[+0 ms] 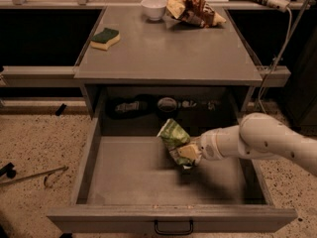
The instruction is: Place green jalapeno chip bag into top drawer
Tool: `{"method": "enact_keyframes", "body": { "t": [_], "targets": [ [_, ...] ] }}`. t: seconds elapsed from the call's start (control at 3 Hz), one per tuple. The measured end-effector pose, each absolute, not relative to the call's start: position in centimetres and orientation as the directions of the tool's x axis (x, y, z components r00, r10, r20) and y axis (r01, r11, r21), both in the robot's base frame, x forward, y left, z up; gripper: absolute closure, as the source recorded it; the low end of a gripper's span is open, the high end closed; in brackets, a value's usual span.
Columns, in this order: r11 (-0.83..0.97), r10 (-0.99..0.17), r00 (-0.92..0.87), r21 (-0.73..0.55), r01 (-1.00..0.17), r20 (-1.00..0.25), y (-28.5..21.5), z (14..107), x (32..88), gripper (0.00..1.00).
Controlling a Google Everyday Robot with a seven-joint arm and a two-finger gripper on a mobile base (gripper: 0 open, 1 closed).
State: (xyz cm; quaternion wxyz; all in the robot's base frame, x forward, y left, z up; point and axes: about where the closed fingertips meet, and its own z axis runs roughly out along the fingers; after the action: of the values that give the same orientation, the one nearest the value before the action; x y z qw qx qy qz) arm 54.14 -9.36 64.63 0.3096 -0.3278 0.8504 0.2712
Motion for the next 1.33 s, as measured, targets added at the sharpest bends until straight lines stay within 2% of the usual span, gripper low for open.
{"method": "enact_keyframes", "body": {
  "t": [0.33, 0.67, 1.33],
  "targets": [
    [0.666, -0.391, -0.606, 0.241, -0.706, -0.693, -8.98, 62.8, 52.98, 1.0],
    [0.668, -0.39, -0.607, 0.24, -0.704, -0.692, -8.94, 62.57, 52.89, 0.82],
    [0.668, -0.391, -0.607, 0.24, -0.704, -0.692, -8.93, 62.57, 52.89, 0.35]
  ]
}}
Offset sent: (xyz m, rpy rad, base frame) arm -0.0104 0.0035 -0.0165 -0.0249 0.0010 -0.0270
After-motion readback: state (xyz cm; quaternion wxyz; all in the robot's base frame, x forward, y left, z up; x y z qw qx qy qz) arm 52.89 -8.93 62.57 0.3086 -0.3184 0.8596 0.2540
